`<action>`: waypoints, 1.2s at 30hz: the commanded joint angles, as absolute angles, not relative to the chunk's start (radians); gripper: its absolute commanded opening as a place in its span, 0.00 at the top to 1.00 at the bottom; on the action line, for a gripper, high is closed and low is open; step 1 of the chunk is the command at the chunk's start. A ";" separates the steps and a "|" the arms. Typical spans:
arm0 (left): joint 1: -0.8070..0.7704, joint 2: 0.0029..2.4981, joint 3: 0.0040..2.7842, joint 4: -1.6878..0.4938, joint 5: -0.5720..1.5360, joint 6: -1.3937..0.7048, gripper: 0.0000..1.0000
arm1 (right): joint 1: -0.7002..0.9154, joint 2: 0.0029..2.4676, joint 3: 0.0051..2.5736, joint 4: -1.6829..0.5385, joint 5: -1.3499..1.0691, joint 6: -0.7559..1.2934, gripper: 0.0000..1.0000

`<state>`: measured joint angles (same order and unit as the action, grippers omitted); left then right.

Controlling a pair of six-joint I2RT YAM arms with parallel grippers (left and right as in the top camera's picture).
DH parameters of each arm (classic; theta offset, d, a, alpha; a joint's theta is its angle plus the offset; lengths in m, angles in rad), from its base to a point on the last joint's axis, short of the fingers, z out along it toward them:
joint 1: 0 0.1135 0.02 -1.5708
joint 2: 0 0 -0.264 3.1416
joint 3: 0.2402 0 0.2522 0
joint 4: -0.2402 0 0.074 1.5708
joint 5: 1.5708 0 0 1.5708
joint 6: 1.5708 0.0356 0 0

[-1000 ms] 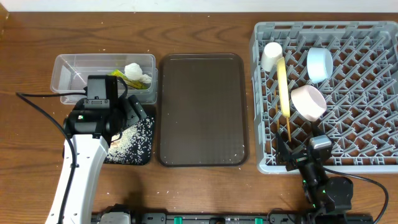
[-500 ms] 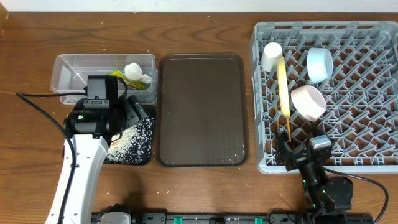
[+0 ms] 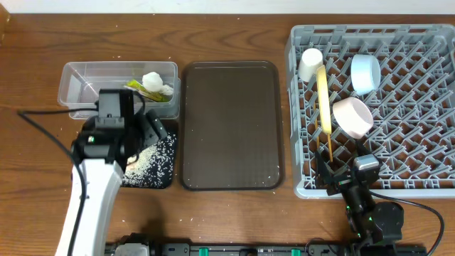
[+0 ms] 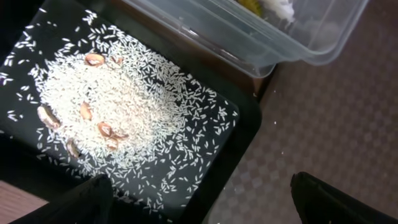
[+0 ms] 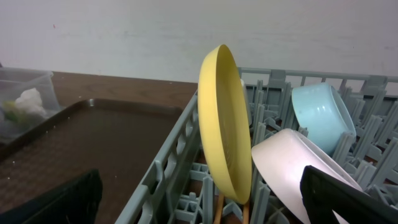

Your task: Sort waste into correct bins and load items into the dishwasher rack

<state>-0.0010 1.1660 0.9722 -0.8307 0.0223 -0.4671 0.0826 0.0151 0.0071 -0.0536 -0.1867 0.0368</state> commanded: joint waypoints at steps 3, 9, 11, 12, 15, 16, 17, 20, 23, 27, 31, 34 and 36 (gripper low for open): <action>0.003 0.944 0.844 -0.836 0.015 -0.490 0.06 | 0.086 0.013 0.006 -0.057 -0.191 0.028 0.01; 0.004 0.595 0.634 -0.805 0.015 -0.492 0.06 | 0.085 0.013 0.006 -0.057 -0.191 0.028 0.01; 0.003 0.473 0.566 -0.760 0.015 -0.492 0.06 | 0.086 0.013 0.006 -0.057 -0.191 0.028 0.01; 0.003 0.411 0.531 -0.723 0.015 -0.492 0.06 | 0.085 0.013 0.006 -0.057 -0.191 0.028 0.01; 0.004 0.257 0.432 -0.558 0.036 -0.495 0.06 | 0.085 0.013 0.006 -0.057 -0.191 0.028 0.01; 0.004 0.215 0.402 -0.496 0.050 -0.495 0.06 | 0.085 0.013 0.006 -0.057 -0.191 0.028 0.01; 0.003 0.186 0.376 -0.439 0.061 -0.495 0.06 | 0.085 0.013 0.006 -0.057 -0.191 0.028 0.01; 0.003 0.114 0.275 -0.222 0.072 -0.495 0.06 | 0.085 0.013 0.006 -0.057 -0.191 0.028 0.01; 0.003 0.074 0.184 -0.064 0.086 -0.495 0.06 | 0.086 0.013 0.006 -0.057 -0.191 0.028 0.01; 0.004 0.030 0.075 0.079 0.090 -0.495 0.06 | 0.086 0.013 0.006 -0.057 -0.191 0.028 0.01; 0.004 0.001 0.018 0.104 0.090 -0.490 0.06 | 0.085 0.013 0.006 -0.057 -0.191 0.028 0.01; 0.003 0.001 0.004 0.064 0.090 -0.461 0.06 | 0.086 0.013 0.006 -0.057 -0.191 0.028 0.01; 0.003 0.001 0.004 0.017 0.089 -0.406 0.06 | 0.085 0.013 0.006 -0.057 -0.191 0.028 0.01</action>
<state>-0.0010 0.0120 0.0082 0.0448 0.0795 -0.4824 0.0826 0.0154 0.0071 -0.0544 -0.1864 0.0368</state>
